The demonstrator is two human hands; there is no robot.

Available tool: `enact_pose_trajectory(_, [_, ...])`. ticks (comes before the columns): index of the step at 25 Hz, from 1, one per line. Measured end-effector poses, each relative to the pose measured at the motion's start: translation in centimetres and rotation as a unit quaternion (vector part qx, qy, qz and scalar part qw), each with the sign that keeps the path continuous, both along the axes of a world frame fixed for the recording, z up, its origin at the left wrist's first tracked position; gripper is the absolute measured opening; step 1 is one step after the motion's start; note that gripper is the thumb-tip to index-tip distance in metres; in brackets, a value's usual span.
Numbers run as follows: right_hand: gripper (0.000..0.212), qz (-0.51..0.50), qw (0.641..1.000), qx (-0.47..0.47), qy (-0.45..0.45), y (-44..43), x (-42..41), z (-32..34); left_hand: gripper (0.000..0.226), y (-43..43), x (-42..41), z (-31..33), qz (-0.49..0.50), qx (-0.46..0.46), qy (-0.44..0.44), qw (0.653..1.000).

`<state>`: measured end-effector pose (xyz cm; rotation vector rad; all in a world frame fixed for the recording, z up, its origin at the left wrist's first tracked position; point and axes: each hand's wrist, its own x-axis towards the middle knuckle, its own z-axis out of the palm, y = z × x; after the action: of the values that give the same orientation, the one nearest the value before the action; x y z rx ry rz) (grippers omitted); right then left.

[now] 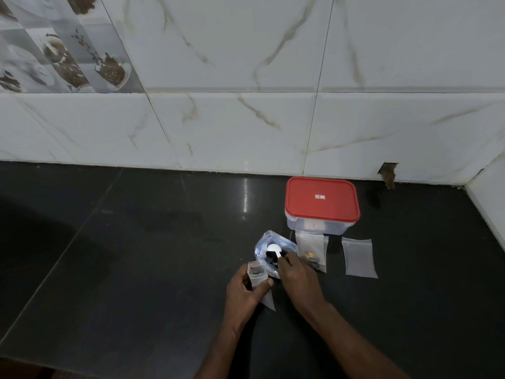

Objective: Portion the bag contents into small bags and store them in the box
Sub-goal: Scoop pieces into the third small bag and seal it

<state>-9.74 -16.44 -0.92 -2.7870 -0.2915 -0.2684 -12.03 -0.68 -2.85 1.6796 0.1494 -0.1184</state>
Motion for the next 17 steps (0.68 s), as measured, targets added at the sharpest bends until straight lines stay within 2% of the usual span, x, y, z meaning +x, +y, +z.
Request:
enact_pose_trajectory(3, [0.029,-0.019,0.999,0.028,0.007,-0.5,0.3,0.0,0.035,-0.3,-0.1,0.1,0.009,-0.012,-0.002,1.0])
enact_pose_trajectory(6, [0.034,-0.003,1.0,-0.013,0.021,-0.2,-0.1,0.4,0.035,-0.4,-0.2,0.1,0.013,-0.026,-0.004,1.0])
enact_pose_trajectory(9, [0.036,-0.007,0.999,-0.01,0.044,0.6,0.0,0.8,0.035,-0.3,-0.1,0.2,0.015,-0.045,-0.004,0.999])
enact_pose_trajectory(11, [0.028,-0.019,0.999,-0.007,0.051,1.1,0.4,0.9,0.034,-0.4,-0.2,0.5,0.021,-0.063,-0.003,0.998])
enact_pose_trajectory(13, [0.006,-0.043,0.995,0.023,0.091,1.5,0.9,1.2,0.032,-0.5,-0.4,0.3,0.021,-0.07,-0.005,0.997])
enact_pose_trajectory(15, [0.016,-0.073,0.985,0.077,0.137,1.7,1.3,1.6,0.033,-0.6,-0.5,0.2,0.015,-0.071,-0.005,0.997])
enact_pose_trajectory(17, [0.018,-0.137,0.952,0.209,0.178,1.6,1.6,2.6,0.032,-0.6,-0.7,0.1,0.007,-0.067,0.0,0.998])
